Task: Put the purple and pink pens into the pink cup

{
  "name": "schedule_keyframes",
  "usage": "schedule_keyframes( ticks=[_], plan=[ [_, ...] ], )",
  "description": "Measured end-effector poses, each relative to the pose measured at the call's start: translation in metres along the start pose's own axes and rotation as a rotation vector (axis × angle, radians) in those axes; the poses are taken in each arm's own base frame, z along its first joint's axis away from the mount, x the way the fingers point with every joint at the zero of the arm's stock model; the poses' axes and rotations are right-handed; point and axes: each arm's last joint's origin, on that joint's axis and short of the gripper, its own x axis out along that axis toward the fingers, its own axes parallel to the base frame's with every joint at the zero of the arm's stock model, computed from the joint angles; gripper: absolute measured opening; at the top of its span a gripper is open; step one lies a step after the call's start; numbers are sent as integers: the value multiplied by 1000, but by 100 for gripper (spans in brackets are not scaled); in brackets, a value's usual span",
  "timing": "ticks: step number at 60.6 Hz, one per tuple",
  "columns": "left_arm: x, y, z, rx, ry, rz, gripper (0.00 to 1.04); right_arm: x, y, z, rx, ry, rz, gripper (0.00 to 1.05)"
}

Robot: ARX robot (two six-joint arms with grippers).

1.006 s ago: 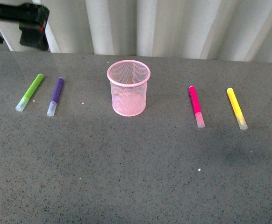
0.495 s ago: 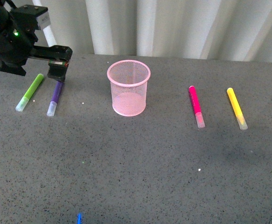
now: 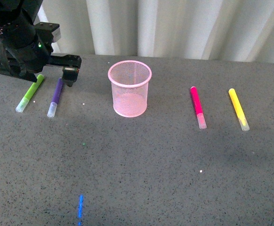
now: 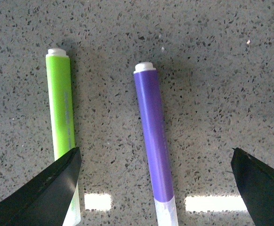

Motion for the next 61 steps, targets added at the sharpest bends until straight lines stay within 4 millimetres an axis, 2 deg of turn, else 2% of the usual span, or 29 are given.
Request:
schedule_keyframes(
  ticks=[29,53,55,61],
  plan=[
    [31,-10,0,-5,39,-2,98,0,0,0,0,0,0,98],
    [38,-15,9,-7,11,1,98,0,0,0,0,0,0,98],
    [38,-15,9,-7,13,1,95,0,0,0,0,0,0,98],
    [39,-15,9,-5,16,-5,72,0,0,0,0,0,0,98]
  ],
)
